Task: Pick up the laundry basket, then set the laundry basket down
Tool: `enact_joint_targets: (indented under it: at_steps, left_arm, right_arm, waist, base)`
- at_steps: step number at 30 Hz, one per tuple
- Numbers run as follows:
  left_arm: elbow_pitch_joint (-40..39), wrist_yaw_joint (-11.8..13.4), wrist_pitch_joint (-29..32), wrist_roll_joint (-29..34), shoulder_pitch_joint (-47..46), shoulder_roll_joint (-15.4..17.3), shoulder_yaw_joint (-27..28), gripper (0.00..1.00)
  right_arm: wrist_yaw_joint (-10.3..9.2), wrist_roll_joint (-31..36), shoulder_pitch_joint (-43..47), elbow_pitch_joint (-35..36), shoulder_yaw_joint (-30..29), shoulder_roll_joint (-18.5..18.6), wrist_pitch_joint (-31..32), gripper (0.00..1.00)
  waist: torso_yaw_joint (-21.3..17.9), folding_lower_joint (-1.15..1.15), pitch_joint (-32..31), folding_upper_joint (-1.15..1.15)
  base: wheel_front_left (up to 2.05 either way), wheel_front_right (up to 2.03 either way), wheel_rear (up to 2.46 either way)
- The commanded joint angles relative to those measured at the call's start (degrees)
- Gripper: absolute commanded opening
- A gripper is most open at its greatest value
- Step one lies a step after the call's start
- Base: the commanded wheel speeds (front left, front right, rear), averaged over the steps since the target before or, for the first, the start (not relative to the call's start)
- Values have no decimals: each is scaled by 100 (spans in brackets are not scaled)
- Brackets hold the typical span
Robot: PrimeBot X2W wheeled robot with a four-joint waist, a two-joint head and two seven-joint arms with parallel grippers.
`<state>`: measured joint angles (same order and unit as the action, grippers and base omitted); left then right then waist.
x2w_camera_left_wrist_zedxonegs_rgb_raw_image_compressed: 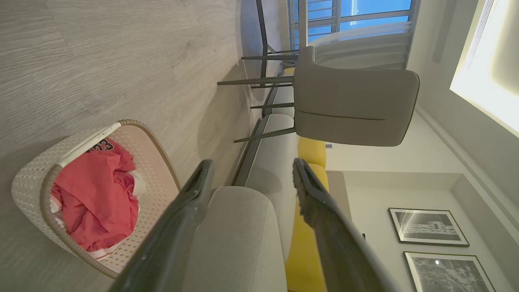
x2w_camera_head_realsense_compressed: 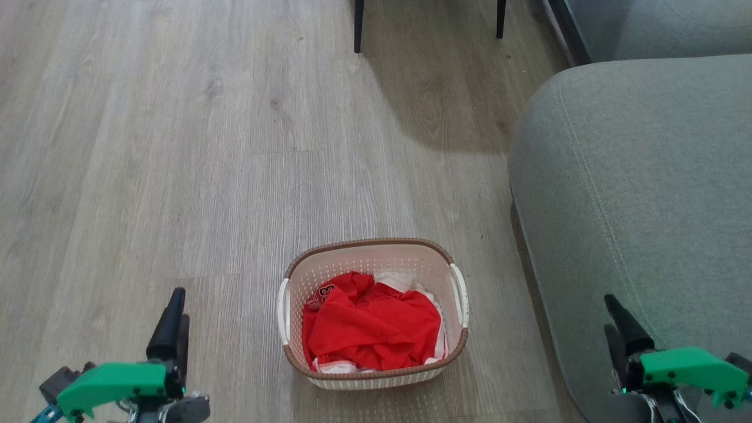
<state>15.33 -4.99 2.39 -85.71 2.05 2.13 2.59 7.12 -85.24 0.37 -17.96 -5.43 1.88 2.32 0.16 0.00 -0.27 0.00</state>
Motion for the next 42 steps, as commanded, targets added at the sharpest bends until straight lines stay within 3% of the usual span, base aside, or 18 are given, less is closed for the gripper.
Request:
enact_joint_targets:
  at_steps: [1,42]
  left_arm:
    - [-258,15,-70,124,-190,44,31,100]
    - [-921,478,-757,4173,26,72,-616,100]
  right_arm:
    - [8,139,-188,240,31,32,-63,100]
    - [20,3688,-44,935,744,59,-750,100]
  waist:
    - [1,0,-2,0]
    - [34,0,-82,0]
  base:
    - [0,0,0]
    - [0,0,0]
